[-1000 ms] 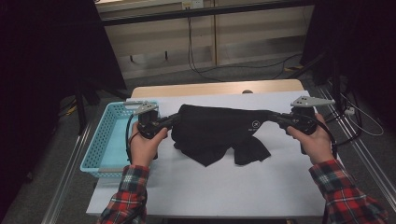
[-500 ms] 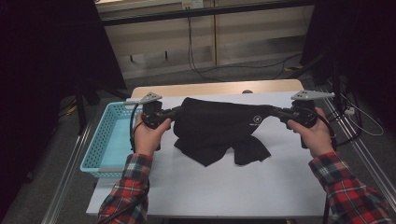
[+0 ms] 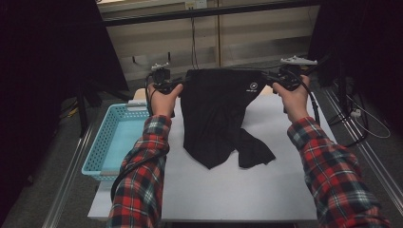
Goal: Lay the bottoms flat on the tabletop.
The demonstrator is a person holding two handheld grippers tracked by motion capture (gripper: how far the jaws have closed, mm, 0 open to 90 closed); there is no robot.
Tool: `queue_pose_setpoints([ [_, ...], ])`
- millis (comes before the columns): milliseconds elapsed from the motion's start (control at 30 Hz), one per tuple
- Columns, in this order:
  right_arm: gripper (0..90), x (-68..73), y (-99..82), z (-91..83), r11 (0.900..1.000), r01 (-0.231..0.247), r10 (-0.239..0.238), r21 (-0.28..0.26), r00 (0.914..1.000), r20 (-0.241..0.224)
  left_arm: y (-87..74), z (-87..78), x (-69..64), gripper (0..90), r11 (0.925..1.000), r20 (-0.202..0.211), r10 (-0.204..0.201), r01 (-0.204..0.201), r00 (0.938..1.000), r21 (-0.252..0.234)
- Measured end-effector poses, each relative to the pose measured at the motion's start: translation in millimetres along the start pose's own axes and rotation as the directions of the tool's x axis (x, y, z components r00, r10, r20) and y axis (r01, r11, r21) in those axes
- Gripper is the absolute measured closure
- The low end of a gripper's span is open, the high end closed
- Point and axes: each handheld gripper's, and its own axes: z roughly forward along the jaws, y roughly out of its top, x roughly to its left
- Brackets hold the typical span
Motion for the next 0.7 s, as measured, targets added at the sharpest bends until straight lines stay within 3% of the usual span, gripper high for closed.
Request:
queue_pose_setpoints([
  [67,44.0,5.8,-7.5,0.7,0.9977,0.002,0.001,0.068,0.9995,-0.031,-11.8,1.5,-2.5,40.3,0.9992,0.024,0.013,-0.014,0.9996,0.038],
  [167,39.1,11.0,-28.2,-6.0,0.9874,0.088,-0.081,0.131,0.9951,-0.056,-31.4,-2.7,-9.6,31.5,0.9957,0.075,0.033,-0.04,0.9966,0.084],
  [233,33.5,14.1,-43.8,-13.8,0.982,0.091,-0.076,0.166,0.9929,-0.091,-44.6,-8.7,-17.1,26.7,0.9925,0.118,0.033,-0.047,0.9925,0.113],
  [367,28.5,22.9,-72.4,-34.4,0.9723,0.127,-0.102,0.196,0.9857,-0.134,-69.3,-24.6,-29.3,24.6,0.9856,0.169,0.047,-0.074,0.9844,0.152],
  [433,25.9,27.4,-84.0,-43.8,0.9637,0.157,-0.129,0.216,0.982,-0.138,-80.6,-32.4,-33.3,23.2,0.9822,0.18,0.069,-0.099,0.9813,0.16],
  [633,21.6,41.4,-114.7,-71.1,0.9548,0.201,-0.167,0.219,0.9717,-0.168,-111.4,-52.9,-42.0,22.0,0.9734,0.204,0.129,-0.163,0.9703,0.16],
  [700,20.0,44.9,-125.0,-79.0,0.9469,0.225,-0.19,0.23,0.968,-0.164,-118.9,-59.3,-43.6,20.6,0.9706,0.211,0.137,-0.174,0.9678,0.166],
])
